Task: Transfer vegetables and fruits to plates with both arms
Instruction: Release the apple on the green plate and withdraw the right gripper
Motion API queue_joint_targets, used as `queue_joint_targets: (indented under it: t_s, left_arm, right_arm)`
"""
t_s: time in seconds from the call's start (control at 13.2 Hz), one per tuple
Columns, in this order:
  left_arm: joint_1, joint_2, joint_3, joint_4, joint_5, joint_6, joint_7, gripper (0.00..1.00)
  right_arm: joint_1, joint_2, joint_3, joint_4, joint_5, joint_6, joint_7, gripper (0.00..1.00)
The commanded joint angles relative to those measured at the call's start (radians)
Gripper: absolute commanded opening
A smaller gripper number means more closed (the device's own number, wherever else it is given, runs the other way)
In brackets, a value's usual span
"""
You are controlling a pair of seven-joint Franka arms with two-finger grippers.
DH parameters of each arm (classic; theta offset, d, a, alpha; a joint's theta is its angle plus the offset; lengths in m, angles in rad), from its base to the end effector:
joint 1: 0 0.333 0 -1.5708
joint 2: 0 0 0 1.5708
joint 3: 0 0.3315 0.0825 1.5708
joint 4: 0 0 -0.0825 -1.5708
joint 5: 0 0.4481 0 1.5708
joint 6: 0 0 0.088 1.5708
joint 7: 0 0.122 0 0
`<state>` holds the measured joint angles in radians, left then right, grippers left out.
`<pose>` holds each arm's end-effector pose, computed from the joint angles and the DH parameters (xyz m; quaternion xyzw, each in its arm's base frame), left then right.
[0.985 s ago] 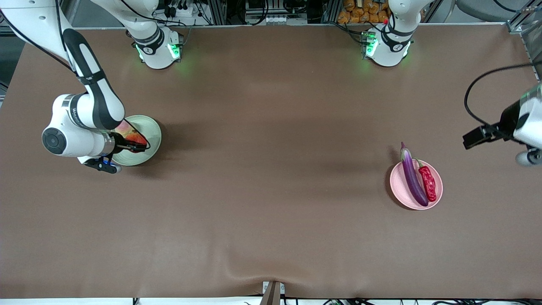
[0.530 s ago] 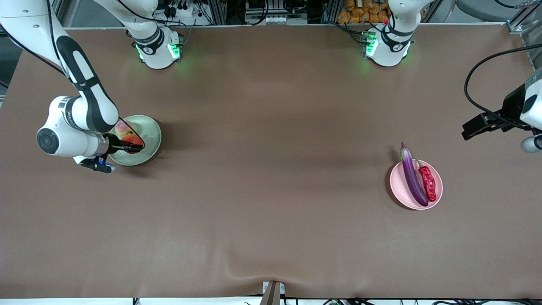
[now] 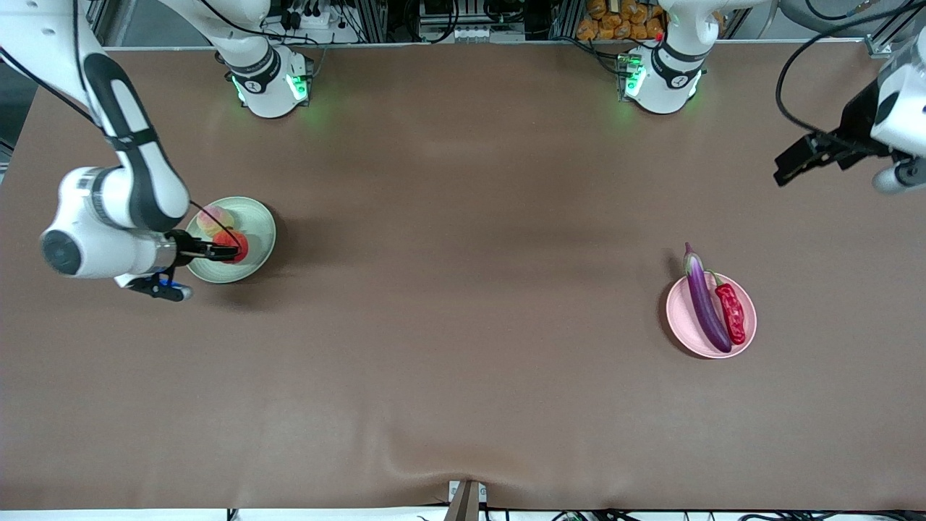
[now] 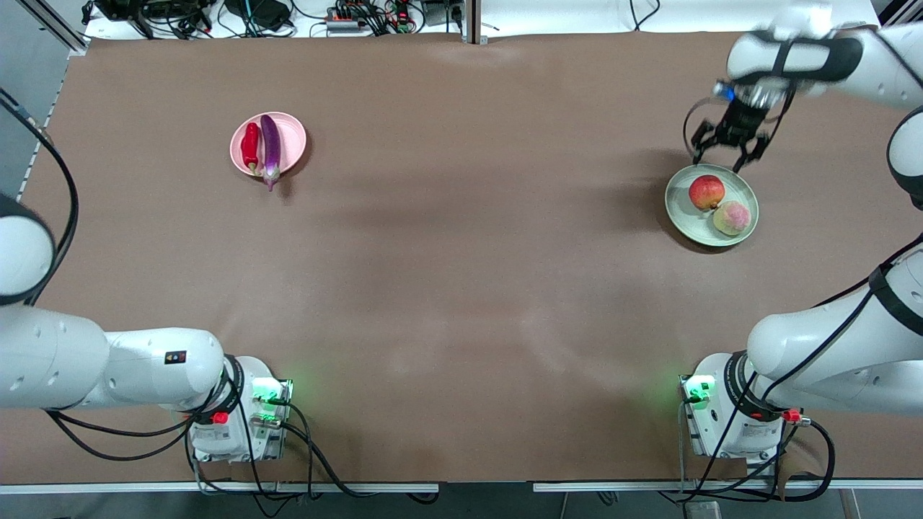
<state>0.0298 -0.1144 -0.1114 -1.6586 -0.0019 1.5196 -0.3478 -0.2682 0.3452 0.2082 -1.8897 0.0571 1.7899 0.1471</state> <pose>0.5728 -0.0506 0.6416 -0.9910 -0.1331 0.0112 0.0080 0.6202 -0.0340 0.2628 -0.9679 0.1110 0.2196 0.0518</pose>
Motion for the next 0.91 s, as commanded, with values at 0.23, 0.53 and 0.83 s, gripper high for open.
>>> queue_joint_targets:
  t_s: [0.23, 0.53, 0.83]
  left_arm:
    - [-0.094, -0.139, 0.055, -0.132, -0.013, 0.033, 0.064, 1.0]
    - [-0.105, -0.113, 0.061, -0.057, -0.007, -0.036, 0.166, 1.0]
    - [-0.093, -0.088, 0.053, -0.027, 0.028, -0.071, 0.201, 1.0]
  right_arm:
    - [0.11, 0.0, 0.005, 0.49, 0.052, -0.299, -0.01, 1.0]
    - [0.174, -0.005, -0.013, 0.725, 0.023, -0.508, -0.003, 1.0]
    - [0.265, -0.133, -0.03, 0.724, -0.071, -0.598, 0.066, 1.0]
